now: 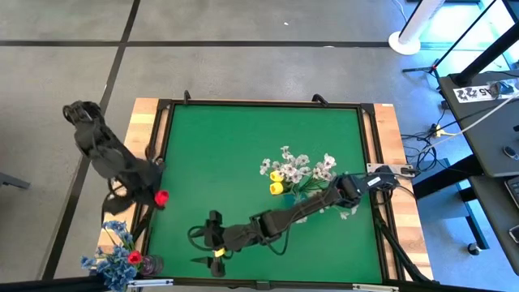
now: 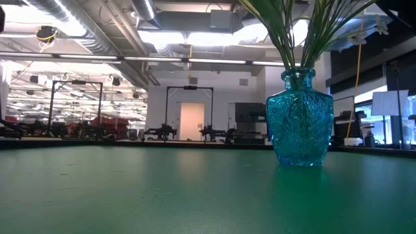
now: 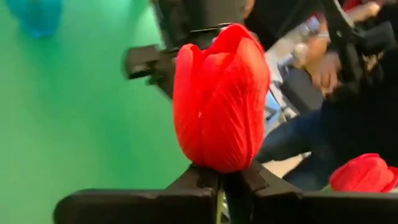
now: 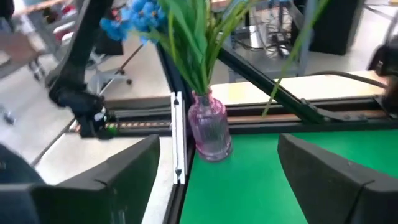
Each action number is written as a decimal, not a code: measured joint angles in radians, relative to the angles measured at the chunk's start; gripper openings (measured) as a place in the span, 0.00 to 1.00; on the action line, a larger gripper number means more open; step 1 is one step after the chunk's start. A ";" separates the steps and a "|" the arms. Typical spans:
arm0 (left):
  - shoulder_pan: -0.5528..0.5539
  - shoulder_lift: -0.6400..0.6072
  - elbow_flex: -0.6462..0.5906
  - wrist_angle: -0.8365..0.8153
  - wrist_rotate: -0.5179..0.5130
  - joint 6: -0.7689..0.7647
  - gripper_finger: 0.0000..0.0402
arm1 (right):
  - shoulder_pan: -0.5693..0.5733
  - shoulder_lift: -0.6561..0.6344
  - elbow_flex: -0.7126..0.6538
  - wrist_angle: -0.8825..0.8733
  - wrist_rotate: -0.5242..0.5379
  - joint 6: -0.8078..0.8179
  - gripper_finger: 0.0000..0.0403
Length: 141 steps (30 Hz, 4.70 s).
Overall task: Sort flowers into vase by color
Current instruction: Put the red tulip into violet the vase
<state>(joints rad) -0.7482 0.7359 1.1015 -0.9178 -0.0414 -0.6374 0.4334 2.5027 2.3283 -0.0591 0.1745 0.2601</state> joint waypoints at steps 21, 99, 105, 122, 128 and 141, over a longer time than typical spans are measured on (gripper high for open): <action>-0.237 0.012 -0.001 0.434 0.241 0.278 0.01 | 0.006 0.000 0.000 -0.075 0.324 0.216 0.80; -0.413 0.109 0.024 0.305 0.001 0.426 0.01 | 0.005 0.000 0.000 -0.123 0.301 0.285 0.80; -0.413 0.095 0.048 0.292 -0.061 0.475 0.01 | 0.005 0.000 0.000 -0.124 0.292 0.294 0.80; -0.415 0.110 0.049 0.330 -0.170 0.520 0.01 | 0.005 0.000 0.000 -0.123 0.277 0.297 0.80; -0.462 0.149 0.050 0.337 -0.166 0.536 0.01 | 0.005 0.000 0.000 -0.123 0.277 0.297 0.80; -0.490 0.155 0.160 0.177 -0.144 0.581 0.01 | 0.005 0.000 0.000 -0.126 0.277 0.296 0.80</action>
<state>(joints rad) -1.2385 0.8913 1.2611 -0.7410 -0.1849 -0.0566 0.4381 2.5023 2.3283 -0.1847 0.4511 0.5565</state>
